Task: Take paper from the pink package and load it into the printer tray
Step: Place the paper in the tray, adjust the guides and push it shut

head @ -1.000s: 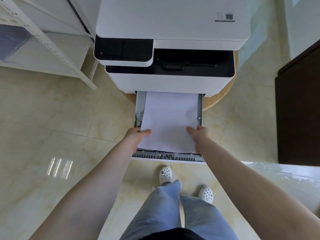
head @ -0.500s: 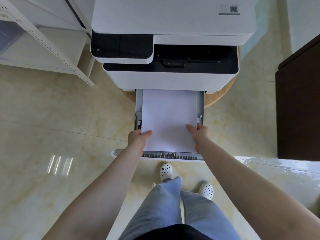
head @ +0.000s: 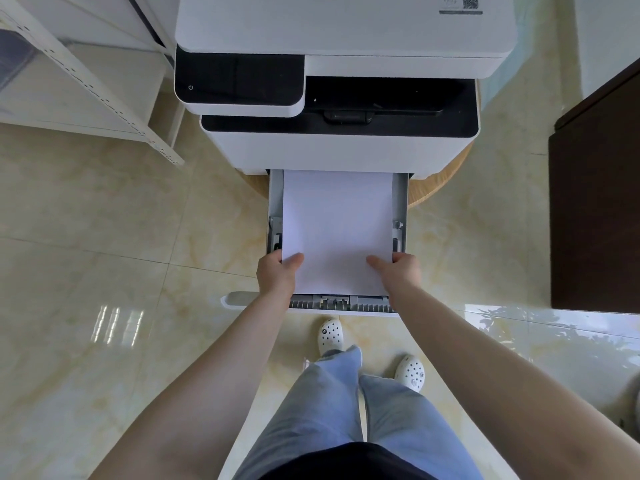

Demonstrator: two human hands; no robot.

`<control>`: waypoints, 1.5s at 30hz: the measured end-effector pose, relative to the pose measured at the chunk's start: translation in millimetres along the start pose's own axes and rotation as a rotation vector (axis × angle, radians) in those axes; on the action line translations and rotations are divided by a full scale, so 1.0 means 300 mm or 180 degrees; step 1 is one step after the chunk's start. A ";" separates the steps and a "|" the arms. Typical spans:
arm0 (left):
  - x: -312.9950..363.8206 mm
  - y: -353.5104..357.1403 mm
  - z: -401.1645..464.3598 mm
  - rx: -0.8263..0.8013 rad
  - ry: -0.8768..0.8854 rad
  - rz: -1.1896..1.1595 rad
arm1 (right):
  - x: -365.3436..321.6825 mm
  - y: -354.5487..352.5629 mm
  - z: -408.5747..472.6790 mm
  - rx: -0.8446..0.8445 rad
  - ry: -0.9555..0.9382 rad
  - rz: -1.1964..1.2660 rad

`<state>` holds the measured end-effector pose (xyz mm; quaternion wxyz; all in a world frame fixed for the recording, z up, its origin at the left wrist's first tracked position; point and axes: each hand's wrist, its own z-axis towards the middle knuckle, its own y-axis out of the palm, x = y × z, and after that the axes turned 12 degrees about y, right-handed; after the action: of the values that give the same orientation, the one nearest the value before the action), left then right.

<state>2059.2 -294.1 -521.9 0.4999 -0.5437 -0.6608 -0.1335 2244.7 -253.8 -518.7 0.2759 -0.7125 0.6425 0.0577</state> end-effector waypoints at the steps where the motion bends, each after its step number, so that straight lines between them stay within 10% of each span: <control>1: 0.001 -0.001 -0.003 -0.0034 0.0011 -0.0002 | 0.000 -0.001 -0.001 -0.0024 -0.0010 -0.0061; 20: -0.077 -0.023 -0.041 0.0110 0.1098 0.0970 | 0.045 -0.010 -0.030 0.0216 -0.0443 -0.0496; 25: -0.076 -0.036 -0.066 0.0581 0.1716 0.1892 | 0.091 -0.035 -0.043 0.1130 -0.1219 -0.1360; 34: -0.058 -0.034 0.013 -0.0475 0.0309 0.2004 | 0.092 0.015 -0.011 0.0999 -0.0585 -0.2131; 45: -0.074 -0.009 -0.013 -0.0169 0.0742 0.2645 | 0.103 0.051 -0.013 0.1241 -0.0610 -0.2325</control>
<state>2056.9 -311.0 -537.0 0.5683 -0.7576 -0.3211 0.0016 2234.4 -283.3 -533.9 0.4663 -0.8193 0.3181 -0.1004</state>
